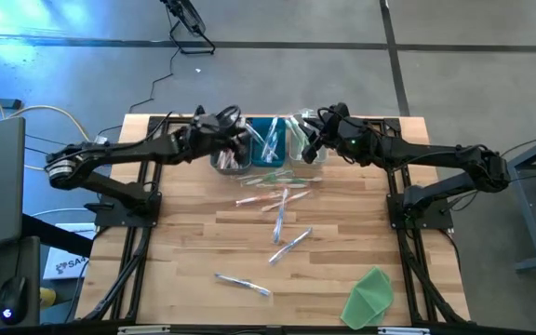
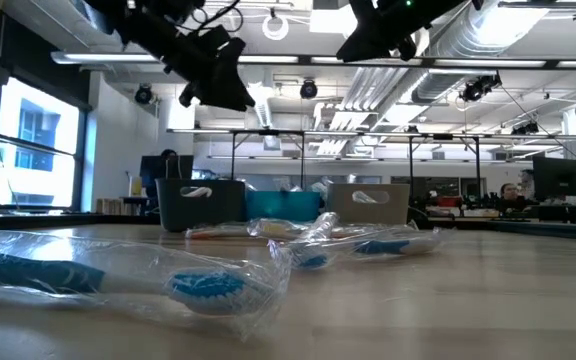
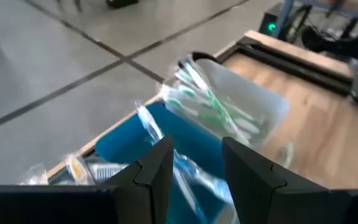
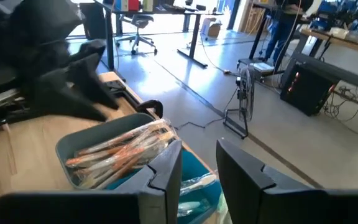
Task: Pick & Place Toothbrushes
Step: Put the blue toothbrush into the blue bin
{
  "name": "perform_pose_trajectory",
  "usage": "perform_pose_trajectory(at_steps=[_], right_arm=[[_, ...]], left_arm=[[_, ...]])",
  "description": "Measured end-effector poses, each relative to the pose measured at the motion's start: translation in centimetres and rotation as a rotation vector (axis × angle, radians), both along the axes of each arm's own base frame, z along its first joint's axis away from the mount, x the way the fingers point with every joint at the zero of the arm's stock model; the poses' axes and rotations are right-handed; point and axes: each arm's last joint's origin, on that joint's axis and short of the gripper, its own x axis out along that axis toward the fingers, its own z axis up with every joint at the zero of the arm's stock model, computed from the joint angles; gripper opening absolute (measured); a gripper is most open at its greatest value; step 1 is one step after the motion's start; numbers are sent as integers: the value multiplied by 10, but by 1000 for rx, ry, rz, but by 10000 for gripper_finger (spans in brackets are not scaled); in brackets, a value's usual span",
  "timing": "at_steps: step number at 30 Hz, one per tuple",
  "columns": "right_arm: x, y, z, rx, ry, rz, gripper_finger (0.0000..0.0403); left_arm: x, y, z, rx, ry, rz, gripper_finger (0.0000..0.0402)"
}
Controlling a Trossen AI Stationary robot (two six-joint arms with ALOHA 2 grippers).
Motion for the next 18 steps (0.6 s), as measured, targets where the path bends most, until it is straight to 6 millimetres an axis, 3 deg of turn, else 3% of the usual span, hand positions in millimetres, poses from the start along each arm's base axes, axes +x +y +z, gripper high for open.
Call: perform_pose_trajectory(at_steps=[6,18], right_arm=[[1,0,2,-26,-9,5,93],[1,0,3,0,-33,-1,93]], left_arm=[[-14,-24,-3,65,-125,-72,134],[-57,-41,13,145,-150,-99,134]])
